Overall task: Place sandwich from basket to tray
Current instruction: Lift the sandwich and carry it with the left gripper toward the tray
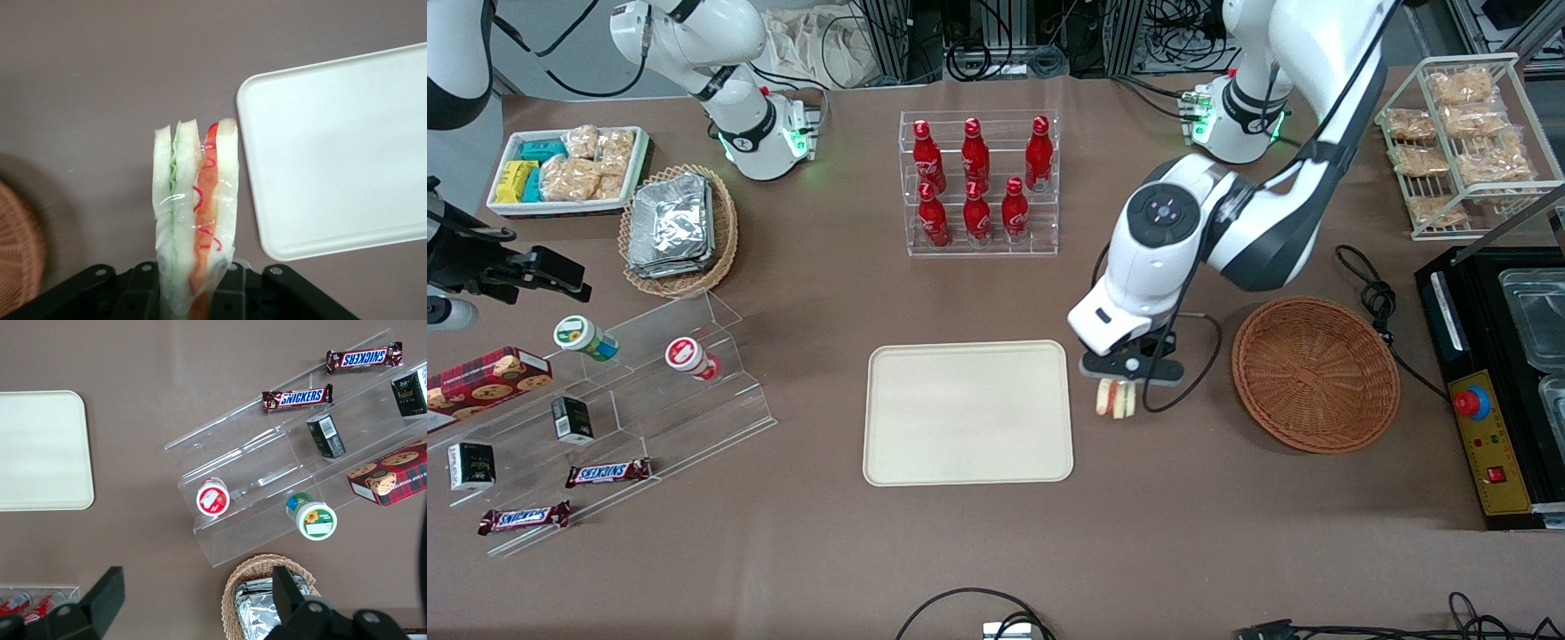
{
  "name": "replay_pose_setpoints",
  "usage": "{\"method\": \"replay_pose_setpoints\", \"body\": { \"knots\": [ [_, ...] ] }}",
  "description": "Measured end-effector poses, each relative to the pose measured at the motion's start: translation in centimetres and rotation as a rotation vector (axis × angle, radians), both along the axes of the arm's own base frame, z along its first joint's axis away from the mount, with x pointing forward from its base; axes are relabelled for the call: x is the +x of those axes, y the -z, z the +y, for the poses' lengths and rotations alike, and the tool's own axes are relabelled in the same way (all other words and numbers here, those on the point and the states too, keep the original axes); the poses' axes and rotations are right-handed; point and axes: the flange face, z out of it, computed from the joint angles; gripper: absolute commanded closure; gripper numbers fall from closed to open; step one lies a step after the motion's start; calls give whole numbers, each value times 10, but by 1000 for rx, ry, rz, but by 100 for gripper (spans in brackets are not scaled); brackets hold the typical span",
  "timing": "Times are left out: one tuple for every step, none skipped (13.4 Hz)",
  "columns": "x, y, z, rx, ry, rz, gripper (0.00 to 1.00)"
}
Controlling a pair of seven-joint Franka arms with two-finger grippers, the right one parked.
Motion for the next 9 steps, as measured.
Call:
{"method": "replay_pose_setpoints", "body": {
  "knots": [
    [6,8,-8,-13,4,9,98],
    [10,17,-17,-25,10,19,98],
    [13,26,-27,-35,17,29,98],
    [14,35,-35,-40,25,38,98],
    [15,44,-41,-42,31,44,98],
    [17,52,-47,-47,36,47,98],
    [18,60,-53,-54,39,47,98],
    [17,69,-60,-54,38,45,98],
    [17,79,-67,-45,32,43,98]
  ]
}}
